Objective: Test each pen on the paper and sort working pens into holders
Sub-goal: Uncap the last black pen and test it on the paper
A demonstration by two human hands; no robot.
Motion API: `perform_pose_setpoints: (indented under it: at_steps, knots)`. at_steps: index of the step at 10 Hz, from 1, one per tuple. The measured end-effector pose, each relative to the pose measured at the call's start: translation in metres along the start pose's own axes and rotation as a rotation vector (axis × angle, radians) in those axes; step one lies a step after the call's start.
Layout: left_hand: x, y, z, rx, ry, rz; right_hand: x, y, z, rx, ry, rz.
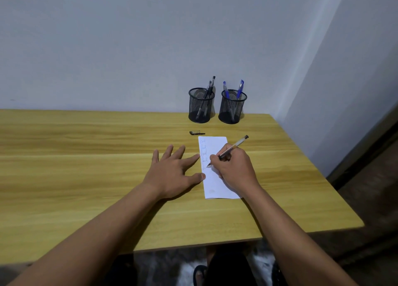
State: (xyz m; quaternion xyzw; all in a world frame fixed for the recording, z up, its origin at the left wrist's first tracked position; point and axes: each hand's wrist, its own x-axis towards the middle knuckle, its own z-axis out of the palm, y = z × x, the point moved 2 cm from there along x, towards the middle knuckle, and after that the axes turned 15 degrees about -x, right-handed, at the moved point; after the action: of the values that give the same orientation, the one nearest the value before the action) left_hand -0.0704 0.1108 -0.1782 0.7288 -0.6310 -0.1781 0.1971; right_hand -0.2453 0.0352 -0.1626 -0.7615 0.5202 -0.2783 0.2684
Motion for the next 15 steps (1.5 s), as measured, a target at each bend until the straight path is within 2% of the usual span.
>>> perform_pose_setpoints:
  at_steps: [5,9,10,11,12,13,14,15]
  knots:
    - [-0.001,0.002,-0.001,0.000,-0.011,-0.012,0.001,-0.002,-0.001,0.028,0.043,0.009]
    - [-0.001,0.003,-0.002,0.013,-0.016,-0.016,0.000,-0.003,-0.004,-0.026,-0.008,0.012]
    - [-0.001,0.004,-0.001,0.007,-0.017,-0.013,0.001,-0.002,-0.005,0.019,0.017,0.032]
    - [0.000,0.003,-0.002,-0.019,-0.007,-0.010,0.004,0.001,-0.006,0.219,0.025,0.094]
    - [-0.003,0.004,-0.003,-0.077,0.002,-0.001,0.009,0.001,-0.012,0.314,0.000,0.102]
    - [0.000,0.003,-0.011,-0.238,0.065,-0.012,0.016,-0.005,-0.023,0.284,0.015,0.063]
    - [0.018,0.000,-0.027,-0.451,0.241,-0.035,0.028,-0.013,-0.032,0.326,0.021,0.042]
    - [0.046,0.001,-0.039,-0.462,0.319,-0.061,0.044,-0.021,-0.036,0.388,0.016,0.045]
